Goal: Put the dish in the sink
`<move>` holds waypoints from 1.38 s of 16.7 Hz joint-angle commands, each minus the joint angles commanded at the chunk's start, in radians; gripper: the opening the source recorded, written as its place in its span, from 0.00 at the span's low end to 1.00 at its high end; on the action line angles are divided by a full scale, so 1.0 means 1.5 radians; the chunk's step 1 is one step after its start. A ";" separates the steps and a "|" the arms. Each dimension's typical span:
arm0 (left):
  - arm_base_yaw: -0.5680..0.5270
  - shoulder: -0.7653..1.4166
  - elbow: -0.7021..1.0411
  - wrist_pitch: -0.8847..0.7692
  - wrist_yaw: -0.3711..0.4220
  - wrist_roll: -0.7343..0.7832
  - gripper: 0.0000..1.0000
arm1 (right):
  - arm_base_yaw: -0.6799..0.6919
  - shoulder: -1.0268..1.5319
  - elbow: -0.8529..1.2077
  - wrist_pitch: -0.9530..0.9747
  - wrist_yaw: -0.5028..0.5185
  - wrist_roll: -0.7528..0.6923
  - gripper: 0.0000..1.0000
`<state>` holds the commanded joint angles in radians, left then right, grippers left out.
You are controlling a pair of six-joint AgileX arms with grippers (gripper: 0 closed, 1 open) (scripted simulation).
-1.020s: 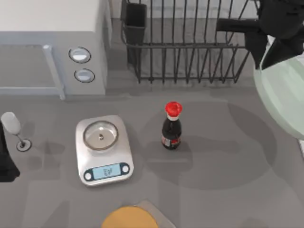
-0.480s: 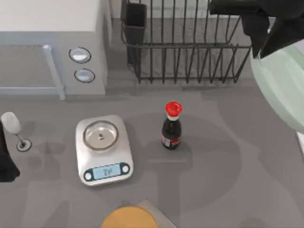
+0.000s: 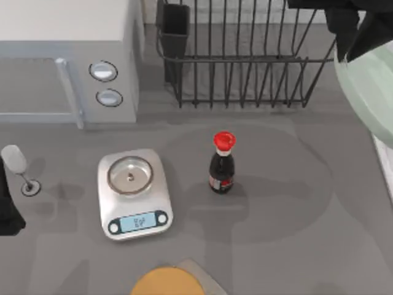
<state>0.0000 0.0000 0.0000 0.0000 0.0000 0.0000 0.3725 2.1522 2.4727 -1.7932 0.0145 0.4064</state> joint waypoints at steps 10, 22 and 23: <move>0.000 0.000 0.000 0.000 0.000 0.000 1.00 | -0.297 0.365 0.278 0.024 -0.003 -0.304 0.00; 0.000 0.000 0.000 0.000 0.000 0.000 1.00 | -0.303 0.371 0.283 0.025 -0.003 -0.310 0.53; 0.000 0.000 0.000 0.000 0.000 0.000 1.00 | -0.303 0.371 0.283 0.025 -0.003 -0.310 0.60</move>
<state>0.0000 0.0000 0.0000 0.0000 0.0000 0.0000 -0.0819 2.7086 2.8979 -1.7561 0.0094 -0.0580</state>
